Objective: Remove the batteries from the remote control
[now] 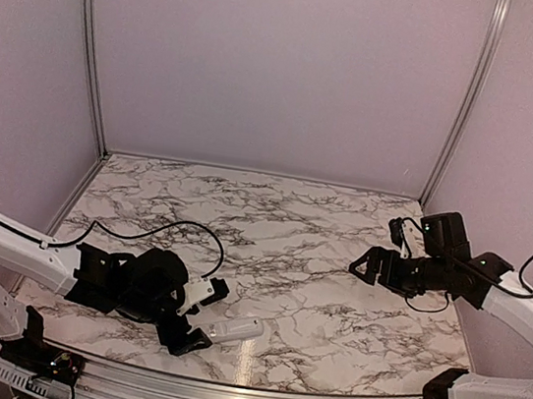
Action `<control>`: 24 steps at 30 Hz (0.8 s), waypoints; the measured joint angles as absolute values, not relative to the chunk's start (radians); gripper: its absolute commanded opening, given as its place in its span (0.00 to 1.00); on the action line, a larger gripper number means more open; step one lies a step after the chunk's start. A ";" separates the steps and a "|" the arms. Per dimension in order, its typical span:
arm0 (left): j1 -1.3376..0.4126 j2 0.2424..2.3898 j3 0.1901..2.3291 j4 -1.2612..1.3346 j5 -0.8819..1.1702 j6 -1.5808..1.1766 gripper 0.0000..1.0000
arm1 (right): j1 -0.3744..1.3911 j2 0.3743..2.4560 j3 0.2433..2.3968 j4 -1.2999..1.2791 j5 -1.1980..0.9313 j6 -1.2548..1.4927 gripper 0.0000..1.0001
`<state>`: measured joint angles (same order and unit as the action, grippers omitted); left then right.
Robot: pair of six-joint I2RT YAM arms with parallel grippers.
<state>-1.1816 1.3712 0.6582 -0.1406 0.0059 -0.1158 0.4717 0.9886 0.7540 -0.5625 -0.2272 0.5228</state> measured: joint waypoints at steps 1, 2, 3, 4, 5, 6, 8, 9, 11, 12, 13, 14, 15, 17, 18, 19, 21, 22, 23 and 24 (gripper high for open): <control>-1.184 1.383 0.664 -0.139 0.005 -0.108 0.87 | 0.472 0.986 0.754 -0.565 -0.227 0.523 0.98; -1.184 1.391 0.669 -0.139 0.004 -0.102 0.87 | 0.472 0.982 0.754 -0.569 -0.227 0.523 0.99; -1.184 1.397 0.673 -0.137 0.003 -0.095 0.87 | 0.472 0.979 0.754 -0.573 -0.227 0.523 0.99; -1.184 1.401 0.676 -0.134 0.001 -0.088 0.87 | 0.472 0.975 0.754 -0.578 -0.227 0.523 0.98; -1.184 1.404 0.677 -0.133 -0.001 -0.084 0.86 | 0.472 0.971 0.753 -0.581 -0.227 0.524 0.99; -1.184 1.409 0.678 -0.131 -0.003 -0.078 0.85 | 0.472 0.966 0.752 -0.585 -0.227 0.524 0.99; -1.185 1.425 0.680 -0.130 -0.014 -0.064 0.84 | 0.472 0.953 0.748 -0.588 -0.227 0.525 0.98; -1.185 1.433 0.681 -0.128 -0.021 -0.059 0.84 | 0.472 0.947 0.747 -0.590 -0.227 0.527 0.98; -1.185 1.448 0.681 -0.125 -0.035 -0.043 0.84 | 0.472 0.934 0.741 -0.593 -0.228 0.532 0.98; -1.185 1.454 0.681 -0.121 -0.041 -0.038 0.84 | 0.472 0.926 0.735 -0.593 -0.228 0.536 0.98; -1.185 1.458 0.681 -0.116 -0.045 -0.033 0.83 | 0.472 0.921 0.732 -0.595 -0.229 0.541 0.98; -1.185 1.464 0.681 -0.108 -0.049 -0.023 0.83 | 0.472 0.916 0.728 -0.596 -0.231 0.546 0.98; -1.185 1.472 0.681 -0.101 -0.054 -0.014 0.83 | 0.472 0.911 0.725 -0.598 -0.234 0.550 0.98; -1.185 1.494 0.681 -0.088 -0.058 0.000 0.83 | 0.472 0.905 0.721 -0.600 -0.237 0.555 0.99; -1.185 1.501 0.681 -0.085 -0.059 0.003 0.83 | 0.472 0.903 0.721 -0.601 -0.239 0.556 0.98; -1.185 1.511 0.681 -0.083 -0.060 0.009 0.83 | 0.472 0.902 0.721 -0.601 -0.240 0.558 0.98; -1.185 1.531 0.681 -0.080 -0.060 0.015 0.82 | 0.472 0.902 0.721 -0.601 -0.244 0.562 0.98; -1.184 1.540 0.681 -0.079 -0.060 0.017 0.81 | 0.472 0.902 0.721 -0.601 -0.245 0.565 0.98; -1.184 1.548 0.681 -0.078 -0.060 0.020 0.80 | 0.472 0.902 0.721 -0.601 -0.245 0.566 0.98; -1.183 1.556 0.681 -0.078 -0.060 0.024 0.79 | 0.472 0.902 0.721 -0.601 -0.246 0.569 0.98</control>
